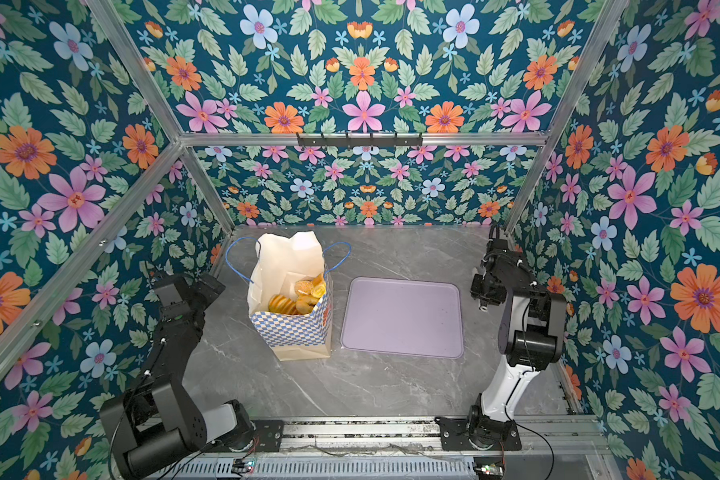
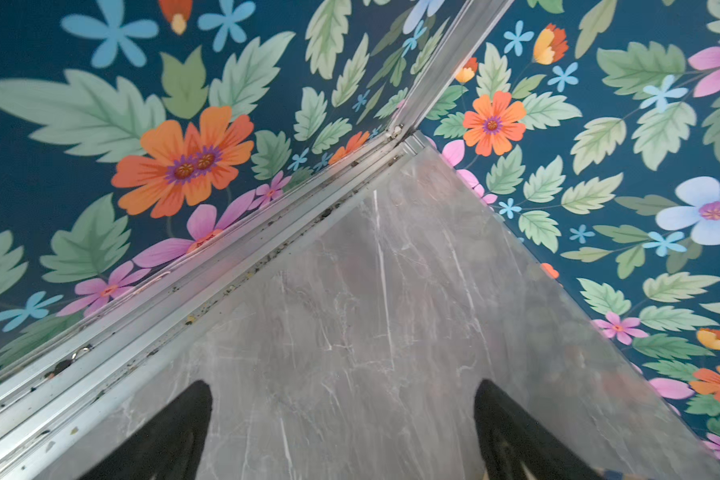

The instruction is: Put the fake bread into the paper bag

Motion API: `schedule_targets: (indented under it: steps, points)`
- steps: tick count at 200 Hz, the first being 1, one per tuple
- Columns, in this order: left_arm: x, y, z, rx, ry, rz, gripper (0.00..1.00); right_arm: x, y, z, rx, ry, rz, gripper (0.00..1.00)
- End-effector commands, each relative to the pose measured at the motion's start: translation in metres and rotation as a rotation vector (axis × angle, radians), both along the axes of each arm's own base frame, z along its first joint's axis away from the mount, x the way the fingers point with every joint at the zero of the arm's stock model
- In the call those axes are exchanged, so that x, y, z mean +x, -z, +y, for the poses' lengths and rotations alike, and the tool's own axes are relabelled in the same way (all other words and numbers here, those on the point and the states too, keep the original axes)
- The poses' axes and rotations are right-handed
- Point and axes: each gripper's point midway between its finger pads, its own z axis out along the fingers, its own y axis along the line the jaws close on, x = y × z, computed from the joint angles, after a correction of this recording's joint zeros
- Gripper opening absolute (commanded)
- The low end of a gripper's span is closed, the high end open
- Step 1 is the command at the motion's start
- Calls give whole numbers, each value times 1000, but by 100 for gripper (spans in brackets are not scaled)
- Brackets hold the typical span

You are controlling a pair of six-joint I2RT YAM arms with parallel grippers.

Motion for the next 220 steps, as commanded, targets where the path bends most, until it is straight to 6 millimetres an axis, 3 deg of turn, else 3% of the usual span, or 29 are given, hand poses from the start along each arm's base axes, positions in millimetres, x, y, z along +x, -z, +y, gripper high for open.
schedule_targets:
  steps: [1,44,73,93,124,145,164,176,180,184,199,220]
  points:
    - [0,-5,10,27,-59,-52,100,-1,2,0,9,15,-8,61]
    - [1,13,9,49,-44,-15,100,-4,9,-4,0,51,-8,80]
    - [-2,24,8,65,-42,11,100,-5,8,-9,-15,74,-12,84]
    - [-5,26,10,75,-62,6,100,-2,-3,-9,-21,83,-58,85]
    - [-2,18,11,123,-86,-11,100,7,-37,-7,-24,96,-220,85]
    - [6,17,7,143,-87,-17,100,10,-82,-5,-57,115,-416,84]
    - [15,21,-3,165,-72,-12,100,5,-125,-10,-197,155,-624,85]
    - [19,19,-13,221,-58,-27,100,8,-147,5,-198,78,-813,88]
    - [20,17,-17,242,-56,-39,100,8,-152,8,-204,62,-871,95]
    - [20,15,-20,263,-57,-53,100,7,-152,11,-215,48,-913,99]
    - [22,13,-29,313,-49,-106,100,5,-142,20,-209,-7,-1005,99]
    - [25,20,-40,381,-35,-125,100,0,-114,28,-194,-29,-983,99]
